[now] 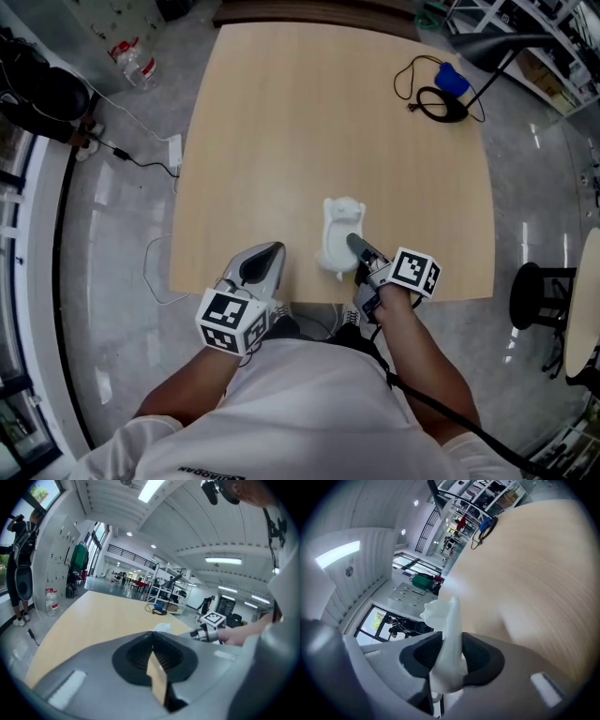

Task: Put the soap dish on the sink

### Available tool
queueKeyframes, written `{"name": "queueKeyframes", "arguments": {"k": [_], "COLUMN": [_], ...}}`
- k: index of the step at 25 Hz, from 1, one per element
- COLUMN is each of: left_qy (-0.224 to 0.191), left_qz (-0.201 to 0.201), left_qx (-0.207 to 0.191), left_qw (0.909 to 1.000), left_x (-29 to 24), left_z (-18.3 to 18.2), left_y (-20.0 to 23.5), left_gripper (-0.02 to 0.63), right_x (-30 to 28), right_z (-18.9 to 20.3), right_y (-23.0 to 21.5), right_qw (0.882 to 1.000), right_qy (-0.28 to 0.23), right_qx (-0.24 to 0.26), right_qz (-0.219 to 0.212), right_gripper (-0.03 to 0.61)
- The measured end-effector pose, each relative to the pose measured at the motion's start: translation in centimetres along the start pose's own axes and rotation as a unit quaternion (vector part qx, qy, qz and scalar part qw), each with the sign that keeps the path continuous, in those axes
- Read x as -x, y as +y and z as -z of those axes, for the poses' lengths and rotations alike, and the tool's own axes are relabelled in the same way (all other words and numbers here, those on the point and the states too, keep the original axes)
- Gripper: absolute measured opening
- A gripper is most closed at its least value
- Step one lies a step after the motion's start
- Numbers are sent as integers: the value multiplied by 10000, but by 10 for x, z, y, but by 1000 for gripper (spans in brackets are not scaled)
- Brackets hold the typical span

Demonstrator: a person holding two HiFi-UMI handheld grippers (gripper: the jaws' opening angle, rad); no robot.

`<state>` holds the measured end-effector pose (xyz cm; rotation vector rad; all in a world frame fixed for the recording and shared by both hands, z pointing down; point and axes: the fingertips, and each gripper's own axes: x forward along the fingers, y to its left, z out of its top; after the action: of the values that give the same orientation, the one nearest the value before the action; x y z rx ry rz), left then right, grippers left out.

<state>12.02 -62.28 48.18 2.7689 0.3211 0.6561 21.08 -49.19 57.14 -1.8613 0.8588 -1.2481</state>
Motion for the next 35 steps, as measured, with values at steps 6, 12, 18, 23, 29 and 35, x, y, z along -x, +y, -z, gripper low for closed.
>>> {"name": "queueKeyframes", "arguments": {"k": [6,12,18,23,29,35], "left_qy": [71,51,35,37,26,31], "left_qz": [-21,-93,-191,-233,-210,-143], "left_qx": [128,187,225,233,245,192], "left_qw": [9999,9998,9996,9994,9995,9997], "left_x": [4,6,10,11,8,7], "left_z": [7,7,6,6,4,2], "left_y": [4,9,11,12,9,6], "left_gripper": [9,9,9,9,9,9], "right_x": [-35,-53,-60,-62,-63,-58], "right_z": [8,15,17,19,17,7], "right_y": [-28,-47,-57,-60,-59,-57], "right_qw": [9983,9954,9936,9930,9932,9943], "right_qy": [413,697,844,867,867,797], "right_qx": [-118,-304,-365,-400,-338,-319], "right_qz": [386,590,651,689,700,634], "right_gripper": [135,135,140,156,174,193]}}
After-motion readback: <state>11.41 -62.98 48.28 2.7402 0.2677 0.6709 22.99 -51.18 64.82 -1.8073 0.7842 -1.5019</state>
